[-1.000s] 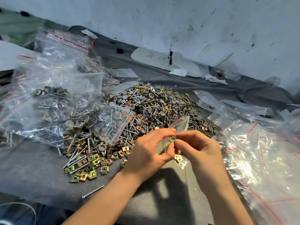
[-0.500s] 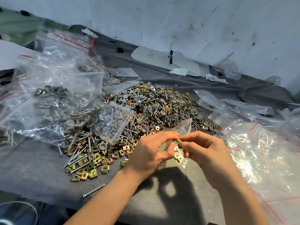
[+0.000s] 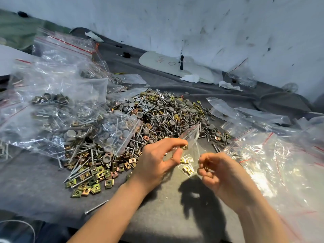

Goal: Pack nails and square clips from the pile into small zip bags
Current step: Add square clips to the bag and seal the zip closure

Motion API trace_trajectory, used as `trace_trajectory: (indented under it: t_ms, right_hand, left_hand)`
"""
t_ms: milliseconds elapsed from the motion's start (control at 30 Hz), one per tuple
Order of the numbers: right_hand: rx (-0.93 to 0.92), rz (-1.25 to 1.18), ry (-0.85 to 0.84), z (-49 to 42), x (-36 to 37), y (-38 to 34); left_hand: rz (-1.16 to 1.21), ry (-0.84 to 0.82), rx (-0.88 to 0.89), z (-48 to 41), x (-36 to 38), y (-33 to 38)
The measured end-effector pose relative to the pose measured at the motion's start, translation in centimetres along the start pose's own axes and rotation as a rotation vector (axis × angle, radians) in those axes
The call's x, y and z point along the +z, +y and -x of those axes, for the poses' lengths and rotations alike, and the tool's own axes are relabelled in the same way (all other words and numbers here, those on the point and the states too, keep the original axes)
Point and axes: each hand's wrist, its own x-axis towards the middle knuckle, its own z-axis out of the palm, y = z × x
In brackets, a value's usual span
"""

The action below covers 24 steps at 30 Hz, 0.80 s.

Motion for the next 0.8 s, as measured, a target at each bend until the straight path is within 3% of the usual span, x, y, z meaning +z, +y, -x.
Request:
trace_trajectory:
  t_ms: [67,133,333,567,800]
  right_hand:
    - [0.065,-0.075,-0.06,-0.1,1.0,0.8]
    - [0.04,0.004,-0.073,-0.1,2.0,1.1]
    - [-0.329,0.391,0.063,-0.6,3.2,0.5]
    - [-0.486,0.339,0.107,-0.1,1.4,-1.7]
    - [-0.668,0.483,0.145,0.5,1.5,-4.5]
  left_hand:
    - [-0.01,0.017,0.013,0.0,-0.1,-0.1]
    - [-0.006,0.022,0.029,0.0,-0.2,0.0]
    - [0.021,0.034,0.05,0.0,-0.3,-0.1]
    - [-0.098,0.08,-0.032,0.0,0.1,-0.2]
    - [-0.059,0.123,-0.054,0.0,0.2,-0.1]
